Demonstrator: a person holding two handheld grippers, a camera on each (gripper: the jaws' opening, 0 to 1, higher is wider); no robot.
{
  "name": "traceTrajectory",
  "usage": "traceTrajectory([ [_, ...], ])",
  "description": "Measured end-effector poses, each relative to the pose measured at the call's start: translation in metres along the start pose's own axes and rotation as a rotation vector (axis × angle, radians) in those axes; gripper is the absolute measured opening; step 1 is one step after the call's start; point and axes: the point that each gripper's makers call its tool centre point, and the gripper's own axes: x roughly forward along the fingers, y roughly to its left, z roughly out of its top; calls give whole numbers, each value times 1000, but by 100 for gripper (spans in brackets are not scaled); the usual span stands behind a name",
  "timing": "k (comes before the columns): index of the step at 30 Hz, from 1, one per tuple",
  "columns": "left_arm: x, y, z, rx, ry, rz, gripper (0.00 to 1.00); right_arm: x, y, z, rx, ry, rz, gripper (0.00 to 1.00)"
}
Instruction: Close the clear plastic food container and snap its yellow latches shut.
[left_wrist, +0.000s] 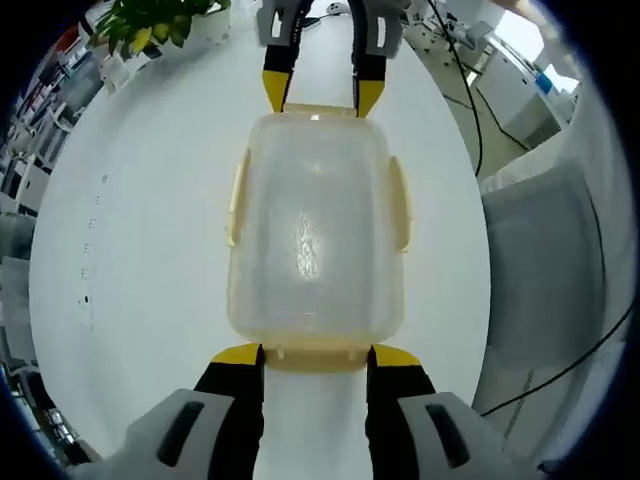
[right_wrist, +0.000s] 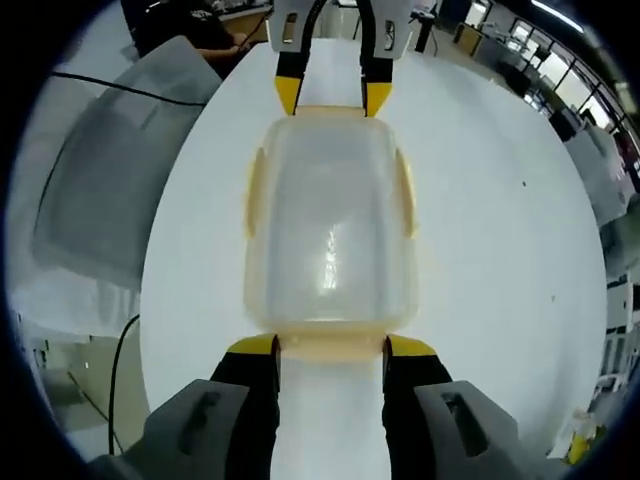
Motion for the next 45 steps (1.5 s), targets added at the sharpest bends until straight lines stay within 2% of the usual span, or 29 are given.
traceTrajectory([
  [4, 5, -1, 0, 3, 7, 1, 34, -1, 0, -1, -13, 9, -8, 36],
  [13, 6, 1, 6, 33, -17, 2, 34, -1, 2, -8, 13, 8, -1, 37],
  [20, 9, 2, 4, 77, -5, 12, 35, 4, 3, -14, 10, 0, 1, 37],
  [21, 9, 2, 3, 87, -6, 12, 35, 6, 3, -17, 15, 4, 6, 36],
  [24, 11, 3, -6, 101, 16, 24, 32, 12, 6, -32, 37, 36, 18, 22],
  [26, 12, 3, -17, 61, 42, 33, 31, 18, 10, -41, 125, 22, 29, 21],
  [27, 13, 4, -23, 20, 47, 40, 32, 24, 13, -49, 226, 1, 46, 26],
  [29, 16, 2, -30, -136, -2, 30, 34, 30, 19, -67, 344, -1, 63, 38],
  [30, 15, 5, -34, -237, -43, 40, 35, 31, 20, -76, 393, 10, 59, 41],
  [31, 13, 9, -39, -306, -51, 53, 36, 30, 20, -86, 455, 19, 51, 39],
  [32, 9, 4, -50, -397, -33, 13, 38, 28, 19, -90, 490, 4, 48, 36],
  [33, 6, -5, -52, -476, -32, -52, 42, 26, 18, -90, 540, -18, 47, 34],
  [34, 3, -13, -51, -560, -53, -110, 50, 21, 15, -88, 639, -68, 57, 36],
  [35, -2, -22, -51, -671, -73, -182, 56, 15, 14, -82, 703, -111, 73, 40],
  [36, -5, -25, -49, -739, -92, -215, 62, 8, 12, -73, 781, -178, 99, 46],
  [37, -10, -23, -45, -808, -138, -230, 66, 2, 9, -70, 842, -199, 99, 53],
  [38, -13, -20, -39, -855, -183, -236, 65, -6, 4, -65, 892, -236, 95, 56],
  [39, -18, -13, -31, -940, -251, -243, 63, -11, 0, -60, 932, -259, 97, 55],
  [40, -21, -8, -23, -1003, -307, -251, 61, -16, -2, -56, 973, -278, 103, 52],
  [41, -27, 0, -11, -1112, -396, -270, 60, -23, -6, -48, 1036, -318, 116, 47],
  [42, -31, 5, -2, -1191, -453, -293, 60, -28, -7, -43, 1113, -329, 143, 43],
  [43, -36, 9, 10, -1291, -524, -344, 59, -35, -10, -32, 1189, -381, 186, 38],
  [45, -38, 9, 21, -1344, -575, -389, 58, -44, -20, -16, 1254, -473, 214, 38],
])
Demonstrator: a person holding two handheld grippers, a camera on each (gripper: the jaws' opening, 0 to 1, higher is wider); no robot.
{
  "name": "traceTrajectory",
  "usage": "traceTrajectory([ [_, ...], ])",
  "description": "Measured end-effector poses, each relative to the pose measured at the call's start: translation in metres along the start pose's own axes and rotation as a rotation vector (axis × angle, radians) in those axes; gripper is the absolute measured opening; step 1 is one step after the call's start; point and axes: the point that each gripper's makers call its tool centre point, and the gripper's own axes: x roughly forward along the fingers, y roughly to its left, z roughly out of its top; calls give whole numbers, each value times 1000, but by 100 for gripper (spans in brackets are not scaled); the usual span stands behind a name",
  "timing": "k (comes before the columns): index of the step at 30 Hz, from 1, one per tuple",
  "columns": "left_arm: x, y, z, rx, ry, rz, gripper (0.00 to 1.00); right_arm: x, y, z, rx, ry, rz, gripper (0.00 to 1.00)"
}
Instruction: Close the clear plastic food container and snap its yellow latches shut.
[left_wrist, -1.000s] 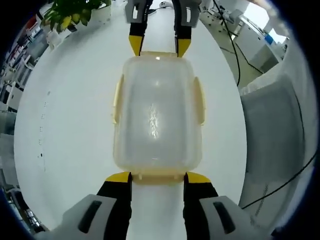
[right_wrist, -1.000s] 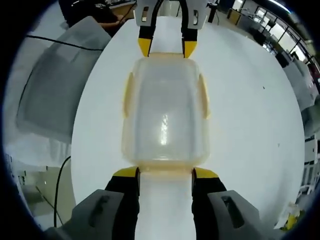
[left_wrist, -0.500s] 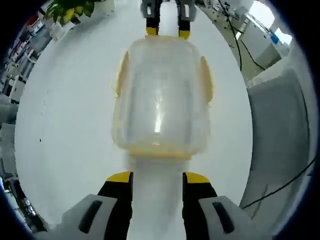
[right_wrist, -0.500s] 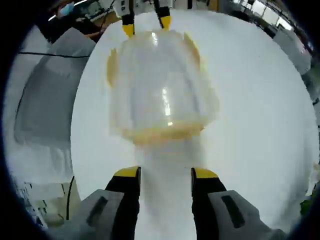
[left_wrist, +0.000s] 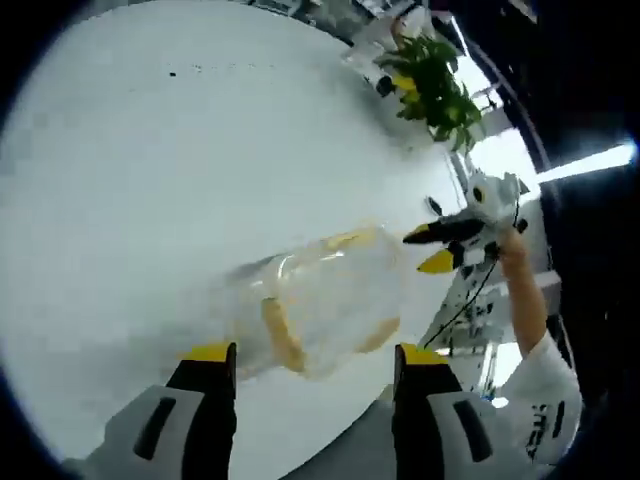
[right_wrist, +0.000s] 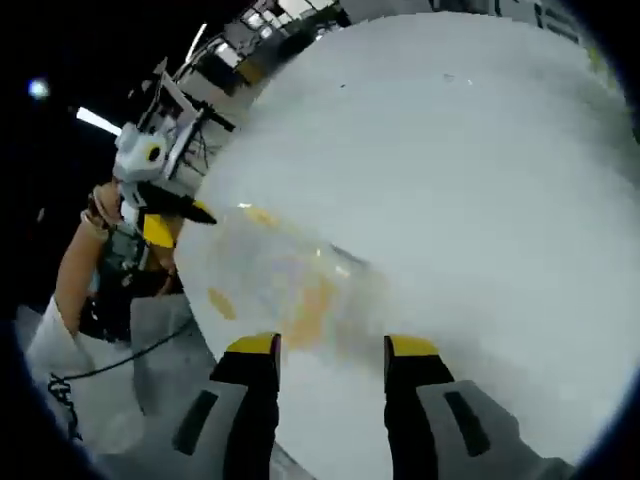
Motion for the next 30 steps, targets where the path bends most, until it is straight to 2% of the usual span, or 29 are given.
traceTrajectory([
  [2, 6, -2, 2, -21, -31, 2, 62, 1, 3, 5, 17, -23, 2, 39],
  [3, 9, 5, -2, -49, -21, 54, 62, 3, 6, 8, 28, -35, 7, 39],
  [4, 12, 7, -7, -66, -4, 71, 60, 6, 9, 9, 45, -42, 17, 38],
  [8, 22, 9, -18, -26, 36, 99, 59, 17, 17, 0, 134, -30, 35, 38],
  [10, 24, 12, -15, 17, 21, 118, 53, 24, 19, -5, 115, -13, 31, 38],
  [15, 28, 14, -16, 5, 38, 122, 43, 36, 7, -16, 80, 46, -40, 29],
  [16, 29, 15, -17, 24, 45, 132, 42, 39, 7, -19, 82, 55, -47, 28],
  [17, 29, 18, -18, 77, 59, 146, 41, 40, 5, -21, 74, 68, -57, 28],
  [19, 30, 23, -18, 62, 60, 174, 36, 42, -1, -24, 37, 76, -95, 23],
  [20, 31, 24, -19, 64, 63, 184, 34, 42, 5, -23, 45, 71, -61, 23],
  [24, 27, 39, -18, 145, 88, 253, 22, 41, 2, -23, 41, 76, -75, 22],
  [25, 29, 34, -19, 114, 83, 224, 22, 42, 2, -22, 41, 78, -73, 22],
  [30, 27, 36, -19, 99, 87, 223, 20, 43, 2, -22, 32, 90, -70, 21],
])
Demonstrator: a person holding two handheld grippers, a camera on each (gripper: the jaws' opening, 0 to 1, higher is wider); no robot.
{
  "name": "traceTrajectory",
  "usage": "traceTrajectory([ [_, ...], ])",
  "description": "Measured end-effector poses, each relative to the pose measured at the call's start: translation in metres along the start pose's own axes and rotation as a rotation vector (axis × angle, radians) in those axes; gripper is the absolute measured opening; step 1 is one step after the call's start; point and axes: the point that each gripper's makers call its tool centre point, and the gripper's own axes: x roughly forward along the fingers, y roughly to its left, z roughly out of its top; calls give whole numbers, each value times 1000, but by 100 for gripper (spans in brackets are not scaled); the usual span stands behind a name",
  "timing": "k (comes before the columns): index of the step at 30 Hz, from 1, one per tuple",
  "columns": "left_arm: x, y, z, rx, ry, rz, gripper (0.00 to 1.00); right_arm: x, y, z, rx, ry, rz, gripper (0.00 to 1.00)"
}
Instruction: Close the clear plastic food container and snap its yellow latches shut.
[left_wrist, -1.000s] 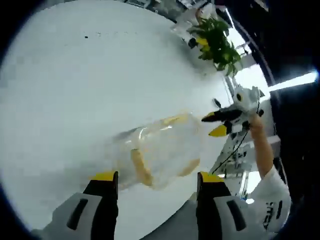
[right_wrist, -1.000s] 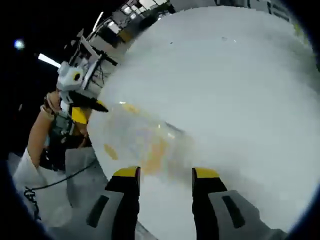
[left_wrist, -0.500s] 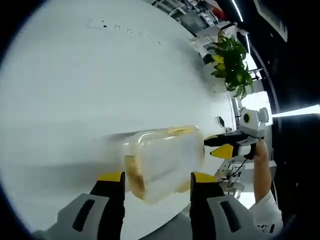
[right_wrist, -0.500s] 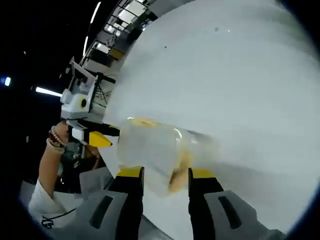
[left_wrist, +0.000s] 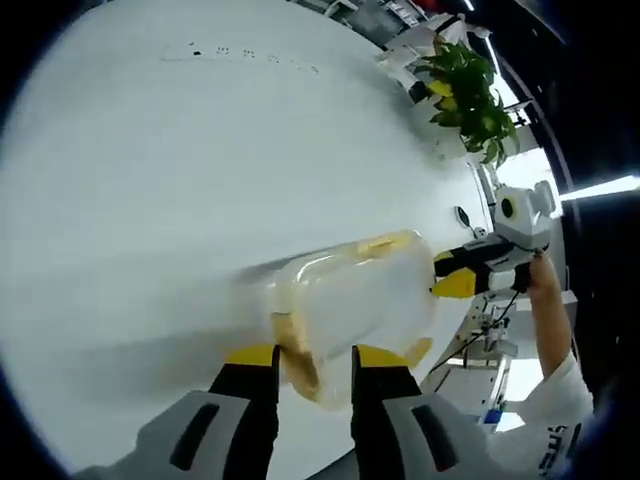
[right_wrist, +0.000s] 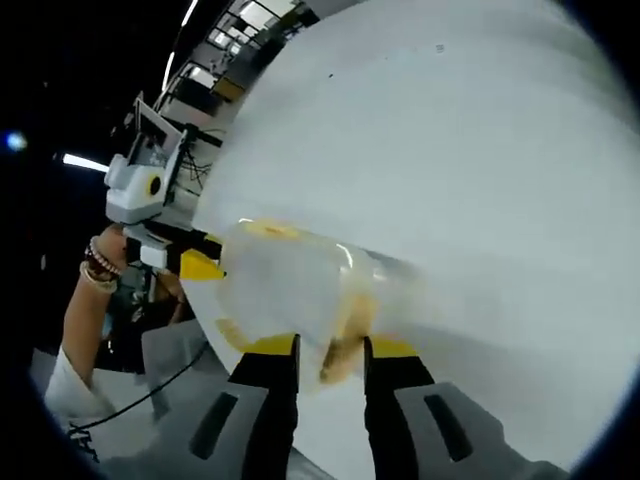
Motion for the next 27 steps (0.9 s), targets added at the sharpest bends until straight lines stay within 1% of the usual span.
traceTrajectory([
  [1, 0, 0, 0, 0, -3, -3, 20, 0, 0, 0, -10, 4, -2, 21],
  [6, 0, 1, 1, -1, -13, -11, 18, 1, -1, 2, -5, 5, 4, 20],
  [8, 0, 2, 1, -12, -19, -25, 18, 1, -1, 2, -5, 5, 7, 19],
  [9, 0, 2, 1, -20, -23, -33, 16, 2, -2, 4, -7, 9, 8, 19],
  [10, 0, 0, -7, -99, 3, -50, 16, 3, 0, 4, -6, 9, 12, 19],
  [11, 1, 6, -4, -57, -25, -57, 16, 3, -1, 5, -3, 13, 9, 19],
  [15, 2, 7, -5, -60, -34, -64, 16, 2, 1, 4, -5, 19, 10, 18],
  [16, 2, 7, -5, -59, -36, -63, 16, 3, 8, 2, 0, 33, 65, 17],
  [17, 2, 7, -5, -62, -38, -64, 16, 6, 1, 5, 32, 15, 37, 17],
  [18, 2, 8, -4, -60, -40, -64, 17, 6, 1, 3, 77, 25, 52, 17],
  [19, 2, 8, -4, -61, -39, -61, 17, 7, 0, 2, 56, 25, 52, 17],
  [22, 2, 8, -2, -53, -46, -62, 17, 6, 2, 0, 50, 16, 53, 18],
  [23, 2, 8, -2, -37, -53, -64, 18, 7, 3, 0, 40, 13, 50, 18],
  [25, 1, 7, -1, -35, -74, -62, 18, 7, 4, -1, 13, 11, 48, 19],
  [27, 1, 6, 0, -24, -99, -49, 19, 7, 5, -2, 19, 14, 45, 20],
])
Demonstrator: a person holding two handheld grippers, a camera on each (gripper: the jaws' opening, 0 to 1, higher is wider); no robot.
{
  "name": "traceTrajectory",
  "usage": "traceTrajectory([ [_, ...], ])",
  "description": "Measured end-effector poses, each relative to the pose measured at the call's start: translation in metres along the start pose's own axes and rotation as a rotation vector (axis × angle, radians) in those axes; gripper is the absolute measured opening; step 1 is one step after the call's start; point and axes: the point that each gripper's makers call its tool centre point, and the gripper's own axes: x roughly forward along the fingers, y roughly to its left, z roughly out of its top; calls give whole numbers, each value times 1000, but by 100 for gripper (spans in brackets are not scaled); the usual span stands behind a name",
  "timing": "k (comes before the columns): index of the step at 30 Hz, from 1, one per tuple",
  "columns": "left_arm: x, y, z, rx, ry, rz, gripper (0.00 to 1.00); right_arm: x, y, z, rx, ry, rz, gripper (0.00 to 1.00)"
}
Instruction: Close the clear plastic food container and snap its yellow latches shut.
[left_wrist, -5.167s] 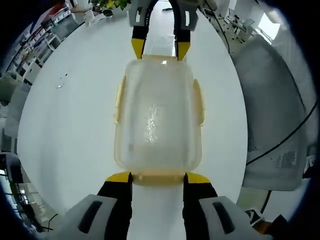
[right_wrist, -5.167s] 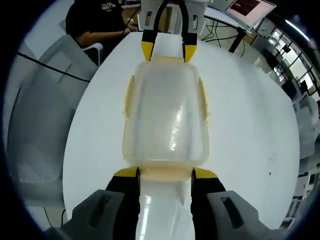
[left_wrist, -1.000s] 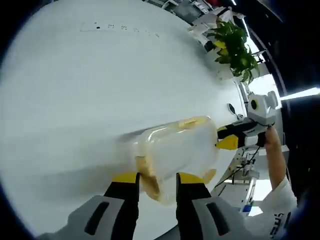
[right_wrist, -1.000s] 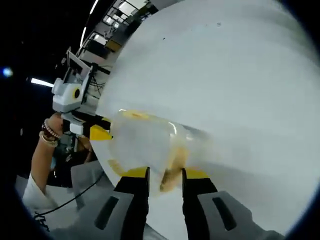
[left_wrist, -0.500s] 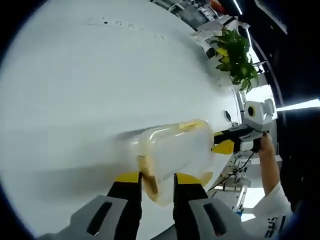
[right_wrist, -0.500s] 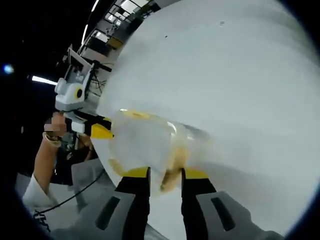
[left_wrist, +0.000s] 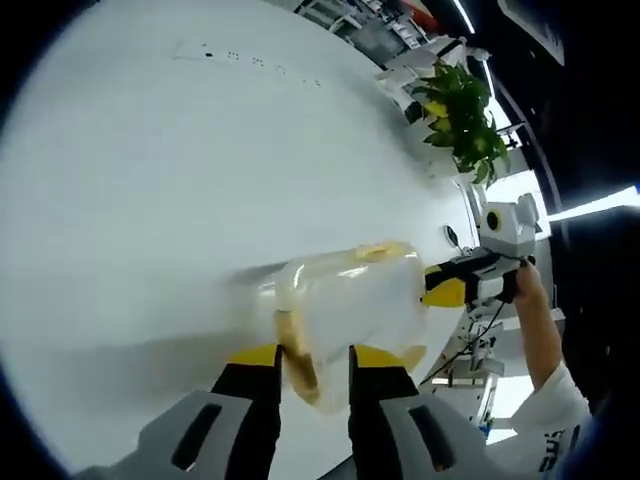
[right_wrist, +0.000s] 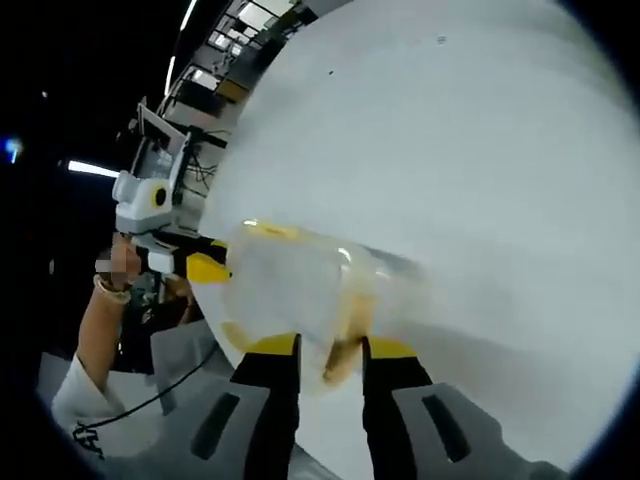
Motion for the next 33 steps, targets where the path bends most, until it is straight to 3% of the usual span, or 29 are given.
traceTrajectory([
  [3, 0, -2, 3, 51, -23, 22, 20, 1, 0, 3, -12, 5, -27, 21],
  [6, -3, 0, 16, 260, -103, 103, 28, -2, 0, 6, -86, -2, -82, 21],
  [8, -8, 3, 19, 371, -118, 176, 36, -10, -1, 7, -118, 12, -138, 14],
  [9, -11, 2, 23, 432, -131, 203, 43, -17, -3, 12, -209, 12, -168, 9],
  [10, -14, 2, 27, 474, -148, 228, 49, -18, 3, 16, -222, -3, -143, 9],
  [11, -16, 2, 31, 490, -172, 249, 54, -24, 3, 21, -212, -19, -166, 4],
  [12, -18, -4, 34, 517, -196, 244, 54, -27, 5, 26, -214, -34, -163, 0],
  [14, -18, -22, 41, 552, -261, 186, 45, -28, 16, 38, -219, -83, -125, 0],
  [16, -15, -41, 40, 571, -289, 114, 33, -24, 27, 44, -218, -109, -88, 0],
  [18, -9, -58, 33, 612, -289, 46, 14, -18, 36, 43, -228, -104, -67, 0],
  [19, -7, -61, 33, 599, -290, 43, 11, -14, 38, 43, -234, -101, -65, 0],
  [22, 3, -66, 27, 583, -278, 32, 5, 0, 43, 37, -291, -66, -68, 0],
  [24, 12, -68, 18, 587, -239, 15, 0, 10, 46, 34, -307, -49, -67, 0],
  [27, 23, -71, 9, 580, -206, -12, 0, 21, 51, 34, -297, -36, -46, 0],
  [33, 30, -79, 7, 589, -213, -38, 0, 34, 58, 38, -291, -23, -22, 0],
])
